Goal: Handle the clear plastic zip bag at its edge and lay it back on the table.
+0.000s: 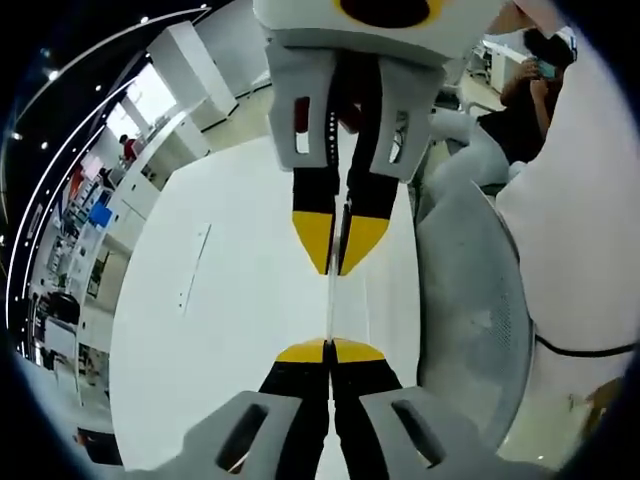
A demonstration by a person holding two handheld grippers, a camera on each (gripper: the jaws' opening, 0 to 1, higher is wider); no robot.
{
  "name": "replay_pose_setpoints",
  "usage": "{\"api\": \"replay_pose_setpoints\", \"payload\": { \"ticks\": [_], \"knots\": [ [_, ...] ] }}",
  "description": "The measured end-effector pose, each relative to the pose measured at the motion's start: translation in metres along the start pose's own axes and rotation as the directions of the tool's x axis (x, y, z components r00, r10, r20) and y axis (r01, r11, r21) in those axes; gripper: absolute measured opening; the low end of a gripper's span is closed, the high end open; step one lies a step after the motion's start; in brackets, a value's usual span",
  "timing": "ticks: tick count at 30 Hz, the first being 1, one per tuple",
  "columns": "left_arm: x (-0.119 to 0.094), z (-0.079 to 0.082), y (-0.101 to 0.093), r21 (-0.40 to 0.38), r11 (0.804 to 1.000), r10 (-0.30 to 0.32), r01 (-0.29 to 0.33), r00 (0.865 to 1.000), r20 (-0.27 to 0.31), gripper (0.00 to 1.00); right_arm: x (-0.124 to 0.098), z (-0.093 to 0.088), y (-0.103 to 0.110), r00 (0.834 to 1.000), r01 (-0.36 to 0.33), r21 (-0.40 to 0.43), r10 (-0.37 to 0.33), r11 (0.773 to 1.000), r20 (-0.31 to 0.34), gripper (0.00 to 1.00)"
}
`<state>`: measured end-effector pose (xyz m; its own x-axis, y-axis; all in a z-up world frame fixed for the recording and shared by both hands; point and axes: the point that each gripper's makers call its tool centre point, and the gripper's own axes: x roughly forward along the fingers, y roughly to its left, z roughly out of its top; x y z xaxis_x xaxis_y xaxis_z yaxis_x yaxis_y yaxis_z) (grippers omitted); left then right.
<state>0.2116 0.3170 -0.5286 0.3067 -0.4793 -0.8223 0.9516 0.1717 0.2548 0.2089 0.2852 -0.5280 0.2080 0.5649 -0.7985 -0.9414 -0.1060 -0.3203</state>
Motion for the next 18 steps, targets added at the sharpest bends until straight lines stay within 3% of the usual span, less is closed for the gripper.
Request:
{"api": "replay_pose_setpoints", "payload": {
  "ticks": [18],
  "knots": [
    [0.000, 0.001, -0.001, 0.004, 1.000, -0.001, 0.001, 1.000, 0.005, 0.00, -0.012, -0.024, 0.002, 0.999, 0.004, 0.021, -0.003, 1.000, -0.038, 0.00]
  ]
}}
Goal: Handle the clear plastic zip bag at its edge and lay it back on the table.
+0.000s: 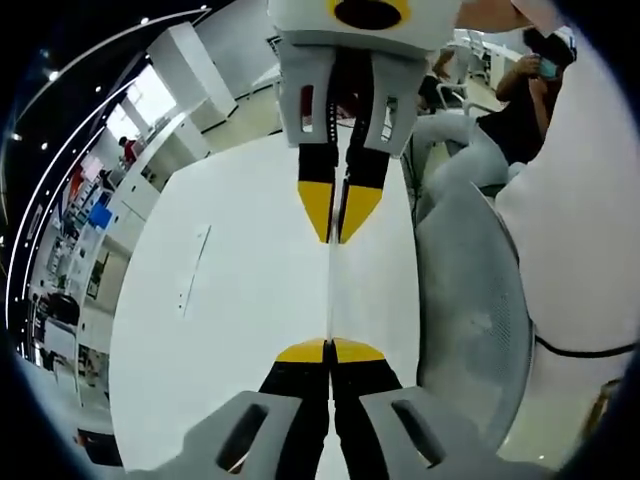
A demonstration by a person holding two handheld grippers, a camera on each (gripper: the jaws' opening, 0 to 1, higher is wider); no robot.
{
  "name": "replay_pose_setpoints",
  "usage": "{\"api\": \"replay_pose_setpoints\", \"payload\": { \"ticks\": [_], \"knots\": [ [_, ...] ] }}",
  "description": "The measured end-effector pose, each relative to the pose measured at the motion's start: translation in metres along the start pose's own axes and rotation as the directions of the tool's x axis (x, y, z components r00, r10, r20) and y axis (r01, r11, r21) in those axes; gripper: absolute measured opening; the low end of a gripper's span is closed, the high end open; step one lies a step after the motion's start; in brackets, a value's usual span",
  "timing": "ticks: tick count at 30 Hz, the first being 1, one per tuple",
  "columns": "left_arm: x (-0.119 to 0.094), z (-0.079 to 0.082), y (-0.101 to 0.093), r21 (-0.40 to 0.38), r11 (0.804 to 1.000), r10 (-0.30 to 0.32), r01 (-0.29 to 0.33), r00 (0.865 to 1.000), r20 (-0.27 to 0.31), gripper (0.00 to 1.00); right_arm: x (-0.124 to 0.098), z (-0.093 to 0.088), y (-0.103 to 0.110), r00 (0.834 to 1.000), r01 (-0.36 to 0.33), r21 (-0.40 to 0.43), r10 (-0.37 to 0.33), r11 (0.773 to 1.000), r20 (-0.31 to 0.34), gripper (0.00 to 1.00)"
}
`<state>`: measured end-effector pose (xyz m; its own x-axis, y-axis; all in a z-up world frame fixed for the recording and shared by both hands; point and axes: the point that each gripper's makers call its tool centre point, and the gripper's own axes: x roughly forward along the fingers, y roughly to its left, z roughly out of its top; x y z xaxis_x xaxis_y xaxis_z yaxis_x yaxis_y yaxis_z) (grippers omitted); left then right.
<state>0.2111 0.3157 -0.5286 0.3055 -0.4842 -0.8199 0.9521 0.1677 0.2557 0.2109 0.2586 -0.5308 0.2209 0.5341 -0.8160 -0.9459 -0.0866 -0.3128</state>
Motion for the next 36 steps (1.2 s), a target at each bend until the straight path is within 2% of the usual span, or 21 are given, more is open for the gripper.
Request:
{"api": "replay_pose_setpoints", "payload": {
  "ticks": [14, 36],
  "knots": [
    [-0.002, 0.001, 0.000, -0.001, 1.000, 0.004, -0.004, 1.000, 0.000, 0.00, -0.009, -0.015, -0.003, 1.000, 0.008, 0.011, -0.008, 1.000, -0.024, 0.00],
    [-0.005, 0.004, 0.002, 0.009, 1.000, 0.016, -0.016, 1.000, 0.005, 0.00, -0.018, -0.027, -0.004, 0.999, 0.011, 0.027, -0.010, 1.000, -0.044, 0.00]
  ]
}}
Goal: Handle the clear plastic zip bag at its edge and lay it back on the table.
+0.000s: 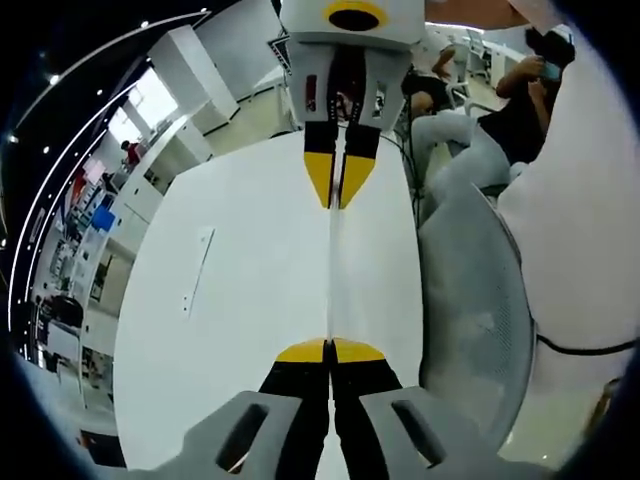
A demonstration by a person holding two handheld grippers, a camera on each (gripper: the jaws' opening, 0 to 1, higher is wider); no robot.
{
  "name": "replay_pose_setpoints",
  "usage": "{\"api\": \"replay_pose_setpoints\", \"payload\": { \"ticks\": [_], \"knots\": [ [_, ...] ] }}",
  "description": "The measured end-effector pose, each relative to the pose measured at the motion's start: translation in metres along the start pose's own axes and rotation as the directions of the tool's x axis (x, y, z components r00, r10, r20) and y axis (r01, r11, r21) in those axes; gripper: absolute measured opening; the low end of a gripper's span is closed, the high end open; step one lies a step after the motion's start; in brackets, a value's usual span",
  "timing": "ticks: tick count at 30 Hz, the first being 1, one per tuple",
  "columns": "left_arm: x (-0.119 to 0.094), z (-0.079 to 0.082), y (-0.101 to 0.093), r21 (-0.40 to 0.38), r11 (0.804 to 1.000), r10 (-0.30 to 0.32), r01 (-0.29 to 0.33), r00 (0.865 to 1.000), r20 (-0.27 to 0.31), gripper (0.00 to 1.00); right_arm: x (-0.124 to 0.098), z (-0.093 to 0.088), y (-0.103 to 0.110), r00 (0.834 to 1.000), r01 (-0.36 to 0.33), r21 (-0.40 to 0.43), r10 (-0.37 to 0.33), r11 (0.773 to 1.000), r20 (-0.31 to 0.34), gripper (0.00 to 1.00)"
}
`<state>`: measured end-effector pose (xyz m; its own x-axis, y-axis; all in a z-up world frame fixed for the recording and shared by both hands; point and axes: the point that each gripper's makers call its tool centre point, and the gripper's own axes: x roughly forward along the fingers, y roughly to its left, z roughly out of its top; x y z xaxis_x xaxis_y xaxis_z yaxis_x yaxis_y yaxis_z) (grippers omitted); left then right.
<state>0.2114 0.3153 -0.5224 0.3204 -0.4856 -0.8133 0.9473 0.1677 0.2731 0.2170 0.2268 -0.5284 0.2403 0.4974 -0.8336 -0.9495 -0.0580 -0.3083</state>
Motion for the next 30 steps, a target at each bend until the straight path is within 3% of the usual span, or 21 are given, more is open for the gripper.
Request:
{"api": "replay_pose_setpoints", "payload": {
  "ticks": [12, 30],
  "knots": [
    [0.000, -0.005, 0.003, 0.005, 1.000, 0.011, -0.011, 1.000, -0.008, 0.00, -0.004, -0.011, 0.000, 1.000, 0.003, 0.008, -0.003, 1.000, -0.024, 0.00],
    [0.001, -0.002, 0.002, 0.024, 1.000, 0.017, -0.017, 1.000, -0.007, 0.00, -0.005, -0.010, 0.002, 1.000, 0.001, 0.015, -0.001, 1.000, -0.030, 0.00]
  ]
}}
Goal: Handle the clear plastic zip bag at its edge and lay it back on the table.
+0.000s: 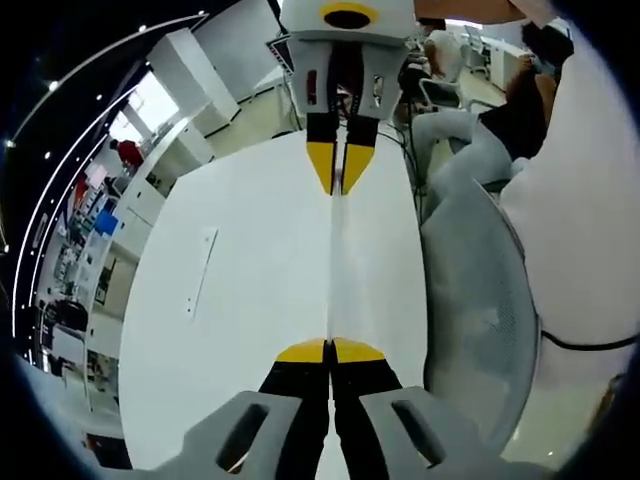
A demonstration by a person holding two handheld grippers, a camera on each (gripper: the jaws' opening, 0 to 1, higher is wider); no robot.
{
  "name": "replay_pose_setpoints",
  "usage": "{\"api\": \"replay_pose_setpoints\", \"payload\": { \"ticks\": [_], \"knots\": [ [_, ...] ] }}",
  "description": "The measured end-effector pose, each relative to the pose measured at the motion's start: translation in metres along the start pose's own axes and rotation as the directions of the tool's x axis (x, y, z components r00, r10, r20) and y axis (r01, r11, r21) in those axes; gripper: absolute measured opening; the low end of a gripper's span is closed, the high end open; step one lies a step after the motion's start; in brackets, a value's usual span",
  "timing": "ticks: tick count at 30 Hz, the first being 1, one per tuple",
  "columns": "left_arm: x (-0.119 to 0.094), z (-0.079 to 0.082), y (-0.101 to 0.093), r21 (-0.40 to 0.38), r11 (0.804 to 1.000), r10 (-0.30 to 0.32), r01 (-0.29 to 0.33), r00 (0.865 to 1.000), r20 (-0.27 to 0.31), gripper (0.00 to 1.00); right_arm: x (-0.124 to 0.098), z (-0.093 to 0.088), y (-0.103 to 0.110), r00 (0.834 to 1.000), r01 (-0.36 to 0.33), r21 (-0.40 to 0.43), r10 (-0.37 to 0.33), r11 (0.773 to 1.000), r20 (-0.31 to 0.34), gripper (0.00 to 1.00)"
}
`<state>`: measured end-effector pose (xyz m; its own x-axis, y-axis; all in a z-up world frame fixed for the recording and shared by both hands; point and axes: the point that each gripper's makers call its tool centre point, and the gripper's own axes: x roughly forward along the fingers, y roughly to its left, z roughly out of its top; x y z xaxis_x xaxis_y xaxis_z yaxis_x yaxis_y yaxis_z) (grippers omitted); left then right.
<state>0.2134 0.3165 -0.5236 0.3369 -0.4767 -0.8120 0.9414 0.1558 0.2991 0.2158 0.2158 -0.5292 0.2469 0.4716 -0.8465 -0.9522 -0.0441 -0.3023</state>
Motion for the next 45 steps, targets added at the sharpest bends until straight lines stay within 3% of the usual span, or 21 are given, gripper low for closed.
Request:
{"api": "replay_pose_setpoints", "payload": {
  "ticks": [6, 18, 35, 45],
  "knots": [
    [0.000, -0.001, 0.000, 0.030, 0.999, 0.011, -0.011, 1.000, -0.010, 0.00, 0.003, 0.001, 0.001, 1.000, 0.005, -0.009, -0.005, 1.000, -0.012, 0.00],
    [0.000, 0.001, 0.001, 0.044, 0.999, 0.020, -0.020, 1.000, 0.007, 0.00, 0.003, 0.018, 0.000, 0.999, -0.009, 0.031, 0.008, 0.999, 0.034, 0.07],
    [0.004, 0.004, 0.002, 0.058, 0.998, 0.021, -0.022, 1.000, 0.018, 0.00, -0.005, 0.040, -0.005, 0.994, -0.039, 0.085, 0.030, 0.996, 0.110, 0.07],
    [0.004, 0.004, 0.004, 0.064, 0.998, 0.026, -0.028, 0.999, 0.024, 0.00, -0.001, 0.045, -0.013, 0.993, -0.037, 0.084, 0.027, 0.996, 0.113, 0.07]
  ]
}}
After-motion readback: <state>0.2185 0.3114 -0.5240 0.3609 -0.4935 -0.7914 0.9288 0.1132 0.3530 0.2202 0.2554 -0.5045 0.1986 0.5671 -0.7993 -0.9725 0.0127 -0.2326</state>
